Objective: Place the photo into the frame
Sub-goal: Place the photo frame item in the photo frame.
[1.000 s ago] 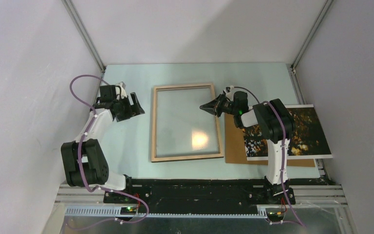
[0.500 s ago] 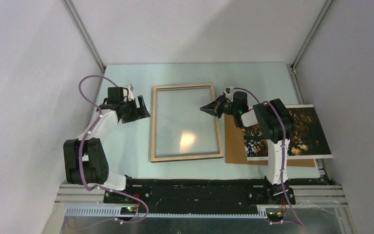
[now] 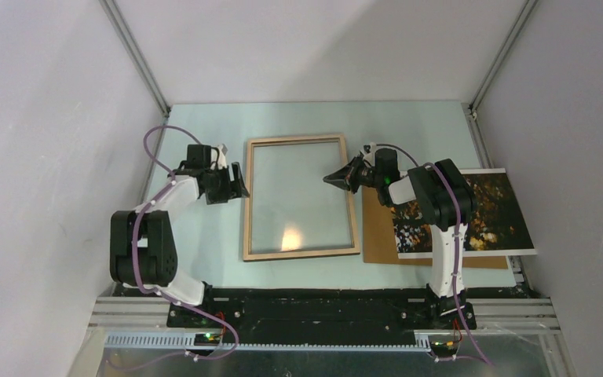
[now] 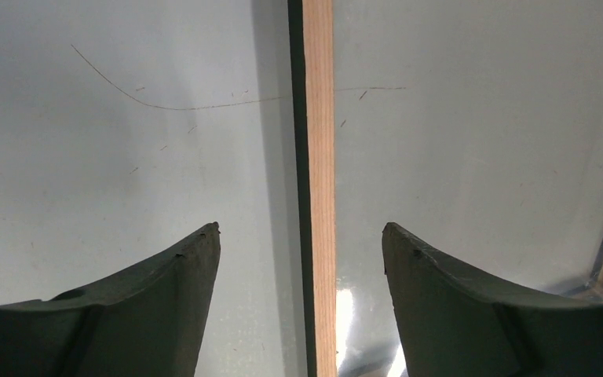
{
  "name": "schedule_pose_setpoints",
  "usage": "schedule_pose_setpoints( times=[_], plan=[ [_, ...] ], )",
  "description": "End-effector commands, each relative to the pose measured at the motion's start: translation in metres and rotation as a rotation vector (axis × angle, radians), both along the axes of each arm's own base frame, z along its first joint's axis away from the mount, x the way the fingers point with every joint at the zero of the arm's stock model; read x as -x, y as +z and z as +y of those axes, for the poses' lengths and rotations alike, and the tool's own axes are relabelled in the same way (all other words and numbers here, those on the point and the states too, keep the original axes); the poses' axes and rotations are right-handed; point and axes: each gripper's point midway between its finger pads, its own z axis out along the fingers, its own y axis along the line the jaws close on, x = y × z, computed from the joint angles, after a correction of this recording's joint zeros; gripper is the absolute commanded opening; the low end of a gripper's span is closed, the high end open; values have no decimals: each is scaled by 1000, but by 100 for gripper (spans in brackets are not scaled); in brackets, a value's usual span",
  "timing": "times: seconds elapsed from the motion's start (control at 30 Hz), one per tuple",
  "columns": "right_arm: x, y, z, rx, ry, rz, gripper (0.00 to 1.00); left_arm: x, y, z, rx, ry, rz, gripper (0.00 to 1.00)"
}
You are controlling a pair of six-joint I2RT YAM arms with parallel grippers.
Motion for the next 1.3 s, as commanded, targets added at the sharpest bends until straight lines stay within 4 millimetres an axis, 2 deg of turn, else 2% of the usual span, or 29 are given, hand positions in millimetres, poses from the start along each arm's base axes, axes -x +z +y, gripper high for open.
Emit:
schedule_pose_setpoints(
  times=[0.0,0.63,1.27],
  plan=[
    [-9,3,-2,19,-6,-45,0,-6,-3,-7,21,-19,-12,78],
    [-14,1,6,3,22,-61,0,-3,-18,-18,48,-49,38,70],
    [-19,-7,2,63,33,-127,0,0,-18,-32,60,-92,39,74]
  ],
)
